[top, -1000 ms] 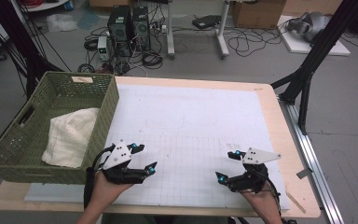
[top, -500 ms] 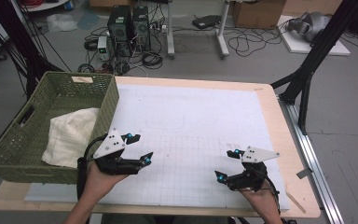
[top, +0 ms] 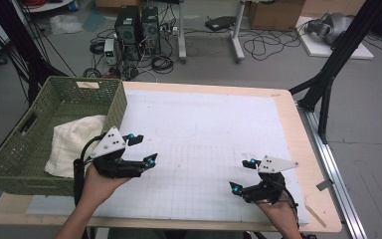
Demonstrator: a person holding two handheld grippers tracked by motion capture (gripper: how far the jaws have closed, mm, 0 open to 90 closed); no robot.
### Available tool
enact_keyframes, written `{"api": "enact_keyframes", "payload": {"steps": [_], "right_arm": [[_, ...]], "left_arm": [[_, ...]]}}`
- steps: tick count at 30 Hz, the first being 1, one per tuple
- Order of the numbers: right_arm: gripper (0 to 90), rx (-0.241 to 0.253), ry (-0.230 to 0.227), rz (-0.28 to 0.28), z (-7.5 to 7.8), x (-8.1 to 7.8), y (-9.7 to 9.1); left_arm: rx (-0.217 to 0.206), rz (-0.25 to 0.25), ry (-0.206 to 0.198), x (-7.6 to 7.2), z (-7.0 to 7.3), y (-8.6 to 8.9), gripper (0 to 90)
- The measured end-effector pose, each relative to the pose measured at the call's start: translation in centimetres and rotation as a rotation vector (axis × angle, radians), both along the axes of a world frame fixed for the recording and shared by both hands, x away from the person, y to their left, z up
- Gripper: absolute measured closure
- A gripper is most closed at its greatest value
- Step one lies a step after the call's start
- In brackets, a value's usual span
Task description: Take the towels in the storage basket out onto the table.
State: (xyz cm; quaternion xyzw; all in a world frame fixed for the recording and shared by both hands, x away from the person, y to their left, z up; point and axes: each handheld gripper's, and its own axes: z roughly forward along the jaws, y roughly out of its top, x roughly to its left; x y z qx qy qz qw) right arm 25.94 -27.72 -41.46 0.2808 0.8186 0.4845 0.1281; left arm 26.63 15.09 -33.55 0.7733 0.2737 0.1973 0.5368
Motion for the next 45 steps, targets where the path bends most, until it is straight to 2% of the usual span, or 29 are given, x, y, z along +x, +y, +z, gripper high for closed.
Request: {"api": "enact_keyframes", "payload": {"steps": [26, 45], "right_arm": [[11.4, -0.001, 0.000, 0.000, 0.0, 0.1, 0.0], [11.4, -0.004, 0.000, 0.000, 0.0, 0.2, 0.1]], "left_arm": [[0.004, 0.006, 0.001, 0.4, 0.5, 0.4, 28.7], [0.001, 0.041, -0.020, 0.7, 2.3, 2.5, 29.1]]}}
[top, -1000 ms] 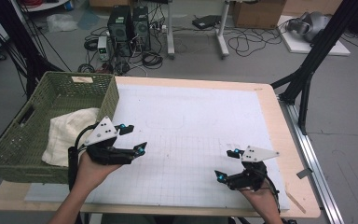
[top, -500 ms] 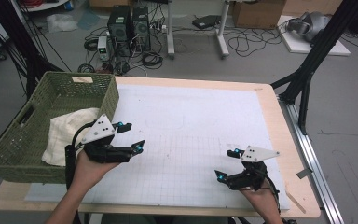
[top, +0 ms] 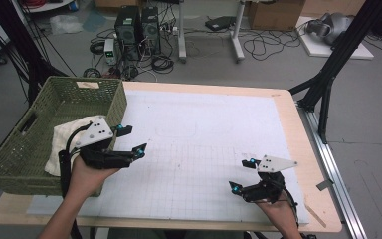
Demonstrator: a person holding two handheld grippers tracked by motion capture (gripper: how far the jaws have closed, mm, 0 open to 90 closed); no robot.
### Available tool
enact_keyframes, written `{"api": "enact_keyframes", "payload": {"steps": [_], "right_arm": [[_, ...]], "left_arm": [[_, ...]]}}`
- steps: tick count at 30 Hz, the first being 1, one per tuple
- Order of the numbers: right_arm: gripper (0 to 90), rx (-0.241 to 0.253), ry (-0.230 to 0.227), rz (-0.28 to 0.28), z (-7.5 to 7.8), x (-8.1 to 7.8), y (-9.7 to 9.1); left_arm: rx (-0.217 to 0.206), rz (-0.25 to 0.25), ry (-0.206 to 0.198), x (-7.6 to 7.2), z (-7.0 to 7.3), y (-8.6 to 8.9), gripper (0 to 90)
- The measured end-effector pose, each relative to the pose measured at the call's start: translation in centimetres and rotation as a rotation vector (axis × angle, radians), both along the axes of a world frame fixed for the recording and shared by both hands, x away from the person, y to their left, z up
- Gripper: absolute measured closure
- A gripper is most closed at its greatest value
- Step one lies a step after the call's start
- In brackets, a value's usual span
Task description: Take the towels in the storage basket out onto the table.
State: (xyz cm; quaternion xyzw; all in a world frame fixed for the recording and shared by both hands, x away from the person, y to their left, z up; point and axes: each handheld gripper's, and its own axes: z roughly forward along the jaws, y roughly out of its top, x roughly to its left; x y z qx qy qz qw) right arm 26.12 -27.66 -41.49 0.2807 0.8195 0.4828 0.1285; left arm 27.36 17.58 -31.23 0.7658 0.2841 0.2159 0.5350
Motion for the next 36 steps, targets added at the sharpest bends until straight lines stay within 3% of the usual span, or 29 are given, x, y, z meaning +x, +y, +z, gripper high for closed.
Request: {"api": "enact_keyframes", "payload": {"steps": [14, 32, 36], "right_arm": [[11.4, -0.001, -0.002, 0.004, 0.0, 0.1, 0.1], [11.4, -0.005, 0.001, 0.003, -0.1, 0.1, 0.0], [11.4, -0.007, 0.001, 0.005, -0.1, 0.2, 0.1]], "left_arm": [[0.003, 0.037, -0.005, 0.4, 0.7, 1.6, 29.6], [0.012, 0.150, -0.006, 2.3, 1.9, 7.0, 31.2], [0.018, 0.157, -0.003, 2.5, 1.7, 7.4, 31.7]]}}
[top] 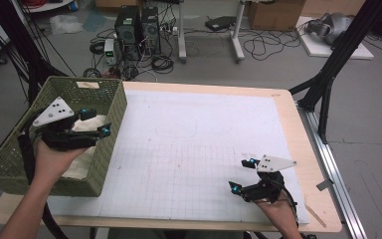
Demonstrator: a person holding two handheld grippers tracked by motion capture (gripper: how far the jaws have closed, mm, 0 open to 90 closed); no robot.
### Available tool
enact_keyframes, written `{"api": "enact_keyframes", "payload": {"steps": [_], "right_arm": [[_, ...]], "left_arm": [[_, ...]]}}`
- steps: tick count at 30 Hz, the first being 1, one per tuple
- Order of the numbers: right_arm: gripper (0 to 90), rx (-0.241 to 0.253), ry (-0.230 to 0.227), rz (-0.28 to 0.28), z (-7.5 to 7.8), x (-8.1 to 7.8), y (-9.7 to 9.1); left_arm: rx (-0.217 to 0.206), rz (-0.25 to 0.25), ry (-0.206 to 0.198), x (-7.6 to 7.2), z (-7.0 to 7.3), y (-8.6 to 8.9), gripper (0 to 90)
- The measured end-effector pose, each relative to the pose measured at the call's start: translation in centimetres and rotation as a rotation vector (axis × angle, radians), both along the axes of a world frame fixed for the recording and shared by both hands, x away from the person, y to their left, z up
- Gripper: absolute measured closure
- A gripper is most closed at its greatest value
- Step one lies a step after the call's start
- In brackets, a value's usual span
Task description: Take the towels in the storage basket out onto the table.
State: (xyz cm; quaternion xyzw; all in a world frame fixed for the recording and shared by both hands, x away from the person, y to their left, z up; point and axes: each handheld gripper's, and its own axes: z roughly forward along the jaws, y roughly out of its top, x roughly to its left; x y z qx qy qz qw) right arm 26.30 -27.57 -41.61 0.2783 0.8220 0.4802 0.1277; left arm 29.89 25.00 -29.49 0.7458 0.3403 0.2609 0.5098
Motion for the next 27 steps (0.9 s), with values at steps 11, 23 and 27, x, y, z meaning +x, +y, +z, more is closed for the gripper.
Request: {"api": "enact_keyframes", "payload": {"steps": [11, 23, 27], "right_arm": [[11.4, 0.001, 0.008, -0.001, 0.0, -0.1, -0.1], [11.4, -0.002, 0.005, 0.004, -0.1, 0.1, 0.0], [11.4, -0.002, 0.011, 0.002, -0.1, 0.0, 0.0]], "left_arm": [[0.037, 0.063, 0.022, 1.3, -0.2, 2.3, 32.8], [0.104, 0.159, 0.087, 2.6, -1.9, 5.9, 33.7], [0.121, 0.191, 0.102, 2.9, -2.4, 7.0, 33.9]]}}
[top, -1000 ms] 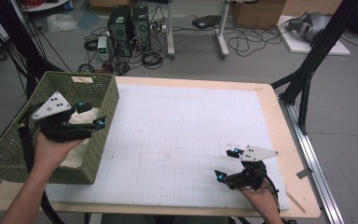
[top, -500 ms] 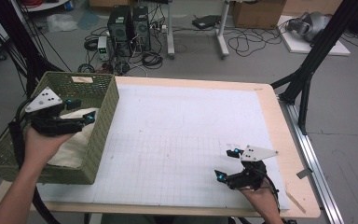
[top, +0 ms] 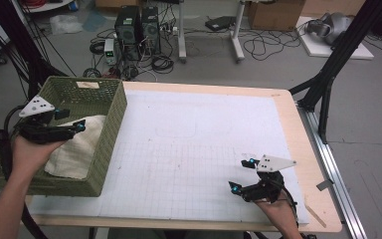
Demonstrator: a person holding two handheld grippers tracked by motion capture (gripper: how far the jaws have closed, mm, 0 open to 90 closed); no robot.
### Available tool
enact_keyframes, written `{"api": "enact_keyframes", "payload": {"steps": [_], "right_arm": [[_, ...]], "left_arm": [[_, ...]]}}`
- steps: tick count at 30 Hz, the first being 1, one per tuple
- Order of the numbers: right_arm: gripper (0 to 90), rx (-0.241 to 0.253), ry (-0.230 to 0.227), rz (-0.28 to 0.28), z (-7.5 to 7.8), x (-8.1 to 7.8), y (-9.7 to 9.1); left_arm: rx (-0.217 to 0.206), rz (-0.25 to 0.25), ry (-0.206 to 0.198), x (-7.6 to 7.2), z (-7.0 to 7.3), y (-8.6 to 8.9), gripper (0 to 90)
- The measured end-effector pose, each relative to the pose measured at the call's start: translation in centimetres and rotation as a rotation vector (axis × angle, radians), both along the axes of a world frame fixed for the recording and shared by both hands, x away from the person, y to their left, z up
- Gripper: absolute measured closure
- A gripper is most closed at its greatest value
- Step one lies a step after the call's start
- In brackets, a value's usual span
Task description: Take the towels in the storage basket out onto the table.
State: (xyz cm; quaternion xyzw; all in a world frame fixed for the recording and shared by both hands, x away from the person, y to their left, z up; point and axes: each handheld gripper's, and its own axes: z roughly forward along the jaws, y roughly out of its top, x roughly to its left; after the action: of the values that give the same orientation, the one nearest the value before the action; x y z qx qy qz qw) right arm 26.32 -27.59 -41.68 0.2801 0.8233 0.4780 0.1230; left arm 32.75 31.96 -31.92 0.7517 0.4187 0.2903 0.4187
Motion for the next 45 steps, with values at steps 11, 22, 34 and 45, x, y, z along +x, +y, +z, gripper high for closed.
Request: {"api": "enact_keyframes", "payload": {"steps": [11, 22, 34, 45], "right_arm": [[11.4, -0.001, -0.003, 0.002, 0.0, 0.0, 0.0], [11.4, 0.000, 0.001, 0.000, 0.0, 0.0, 0.0], [11.4, 0.003, 0.000, 0.000, 0.0, 0.0, -0.1], [11.4, -0.003, 0.003, 0.006, -0.1, 0.1, 0.1]], "left_arm": [[0.020, 0.036, 0.045, 0.7, -1.1, 1.4, 33.9], [0.031, 0.063, 0.068, 1.5, -2.1, 1.9, 33.4], [0.048, 0.128, 0.148, 2.2, -3.4, 3.2, 33.0], [0.104, 0.139, 0.248, 2.9, -4.4, 3.2, 30.7]]}}
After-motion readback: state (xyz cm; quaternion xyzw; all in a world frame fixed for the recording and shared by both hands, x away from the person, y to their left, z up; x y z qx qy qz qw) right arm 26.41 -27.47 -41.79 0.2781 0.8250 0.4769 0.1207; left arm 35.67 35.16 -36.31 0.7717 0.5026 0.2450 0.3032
